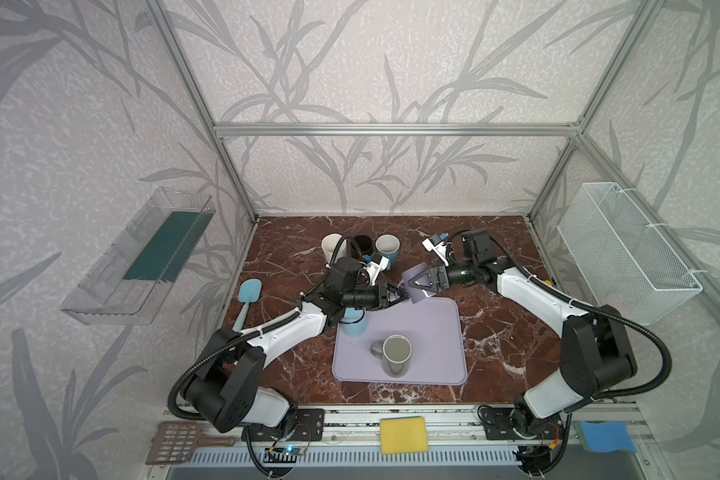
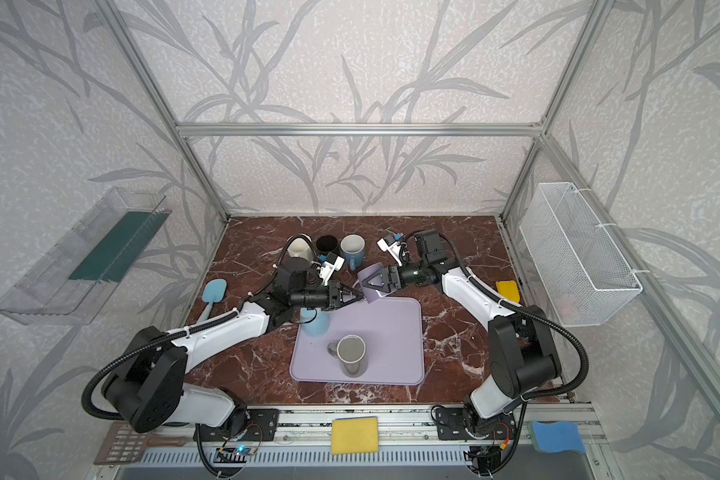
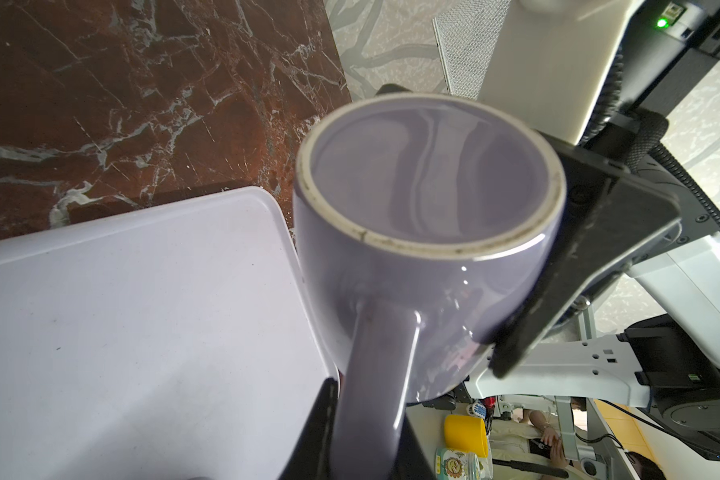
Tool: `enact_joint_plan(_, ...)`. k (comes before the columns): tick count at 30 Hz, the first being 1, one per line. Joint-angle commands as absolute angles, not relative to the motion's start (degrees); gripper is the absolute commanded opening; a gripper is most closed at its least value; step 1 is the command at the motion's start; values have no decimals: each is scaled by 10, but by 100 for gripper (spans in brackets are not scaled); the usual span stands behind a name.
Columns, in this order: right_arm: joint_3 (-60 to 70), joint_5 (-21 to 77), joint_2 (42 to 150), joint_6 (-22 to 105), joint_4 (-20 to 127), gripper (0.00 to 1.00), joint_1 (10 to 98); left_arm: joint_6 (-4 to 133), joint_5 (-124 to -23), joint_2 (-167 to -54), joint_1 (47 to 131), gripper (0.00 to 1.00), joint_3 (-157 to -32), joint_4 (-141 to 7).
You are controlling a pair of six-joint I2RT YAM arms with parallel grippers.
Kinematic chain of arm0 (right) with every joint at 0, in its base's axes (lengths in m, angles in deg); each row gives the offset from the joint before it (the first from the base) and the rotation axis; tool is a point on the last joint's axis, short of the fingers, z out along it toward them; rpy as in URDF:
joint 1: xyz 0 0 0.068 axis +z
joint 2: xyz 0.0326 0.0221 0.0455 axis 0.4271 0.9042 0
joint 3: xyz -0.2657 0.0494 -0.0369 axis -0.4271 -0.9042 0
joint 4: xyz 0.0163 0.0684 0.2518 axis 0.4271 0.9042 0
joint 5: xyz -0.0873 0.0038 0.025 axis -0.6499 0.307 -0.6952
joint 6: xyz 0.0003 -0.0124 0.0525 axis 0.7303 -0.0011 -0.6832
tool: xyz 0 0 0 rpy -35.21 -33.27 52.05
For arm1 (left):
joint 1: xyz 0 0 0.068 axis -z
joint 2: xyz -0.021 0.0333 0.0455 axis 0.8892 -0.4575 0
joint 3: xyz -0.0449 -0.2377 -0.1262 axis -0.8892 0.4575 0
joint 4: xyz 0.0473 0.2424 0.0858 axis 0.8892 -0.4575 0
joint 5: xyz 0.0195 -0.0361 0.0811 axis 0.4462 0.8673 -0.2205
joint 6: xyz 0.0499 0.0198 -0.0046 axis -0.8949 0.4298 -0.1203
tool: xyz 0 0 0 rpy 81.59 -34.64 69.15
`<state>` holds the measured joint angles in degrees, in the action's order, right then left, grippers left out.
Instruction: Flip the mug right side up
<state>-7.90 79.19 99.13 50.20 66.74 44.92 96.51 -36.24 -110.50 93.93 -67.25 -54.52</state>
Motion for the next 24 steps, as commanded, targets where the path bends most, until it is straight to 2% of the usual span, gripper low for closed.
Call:
enact_joint_plan(1, -65, 859, 974, 522, 662, 37, 456, 970, -374, -1094, 935, 27, -666, -543)
enact_joint_plan(4, -62, 857, 979, 530, 672, 36, 456, 964, -371, -1089, 934, 31, -667, -549)
enact_joint_plan(9, -62, 853, 985, 532, 677, 36, 456, 953, -374, -1074, 928, 31, -670, -567)
enact_joint_plan(20, -62, 860, 989, 541, 688, 35, 458, 948, -372, -1067, 915, 27, -677, -574)
enact_joint_plan(24, -59, 862, 995, 543, 692, 35, 459, 942, -366, -1071, 914, 22, -683, -577)
